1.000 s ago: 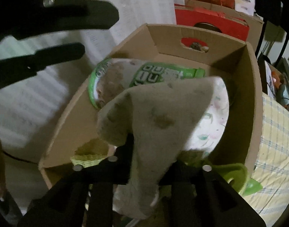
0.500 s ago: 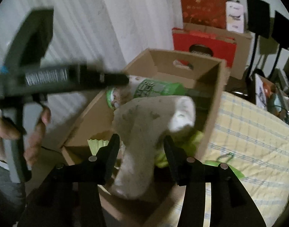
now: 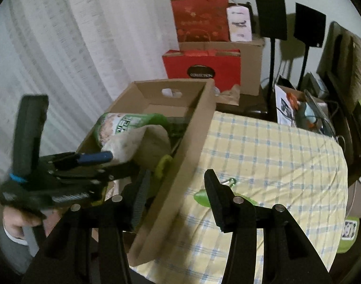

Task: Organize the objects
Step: 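Withdraw the right gripper from the box toward the green leaf piece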

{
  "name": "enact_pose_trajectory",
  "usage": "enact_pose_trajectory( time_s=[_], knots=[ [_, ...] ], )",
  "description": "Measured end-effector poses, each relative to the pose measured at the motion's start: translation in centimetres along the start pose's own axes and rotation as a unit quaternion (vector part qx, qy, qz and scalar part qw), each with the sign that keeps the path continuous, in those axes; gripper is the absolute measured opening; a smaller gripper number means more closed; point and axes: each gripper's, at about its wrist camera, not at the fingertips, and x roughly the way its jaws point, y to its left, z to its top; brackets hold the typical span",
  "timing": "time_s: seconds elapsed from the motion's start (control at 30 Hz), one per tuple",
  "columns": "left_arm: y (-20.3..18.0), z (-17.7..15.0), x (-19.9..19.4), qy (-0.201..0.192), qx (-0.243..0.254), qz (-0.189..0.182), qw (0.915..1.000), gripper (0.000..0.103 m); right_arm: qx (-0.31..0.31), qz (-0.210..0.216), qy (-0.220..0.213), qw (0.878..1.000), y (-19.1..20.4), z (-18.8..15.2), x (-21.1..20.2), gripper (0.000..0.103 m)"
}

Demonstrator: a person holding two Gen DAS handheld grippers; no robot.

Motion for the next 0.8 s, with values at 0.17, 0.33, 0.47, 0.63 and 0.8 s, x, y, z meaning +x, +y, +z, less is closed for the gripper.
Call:
enact_pose_trajectory(
  time_s=[0.17,0.33,0.47,0.63,0.8],
  knots=[
    [1.5,-0.8,3.3,0.059,-0.004,0.058,0.9966,0.053,0.012,0.002,0.005,1.000,-0.7,-0.9,-0.1,0.049],
    [3.9,-1.5,3.3,0.064,-0.021,0.120,0.9905,0.050,0.018,0.002,0.009,1.000,-1.2,-1.4,0.2,0.049],
    [4.4,-2.0,1.7,0.044,-0.019,0.147,0.9880,0.050,0.019,0.008,0.003,1.000,-0.9,-0.8,0.4,0.044],
    [4.0,-2.6,-0.3,0.026,-0.032,0.104,0.9937,0.050,0.001,0.004,0.007,1.000,0.5,0.5,2.0,0.035],
    [4.2,-2.7,-0.8,0.034,-0.033,0.064,0.9968,0.050,-0.006,-0.012,0.023,1.000,1.2,1.1,5.0,0.020]
  ],
)
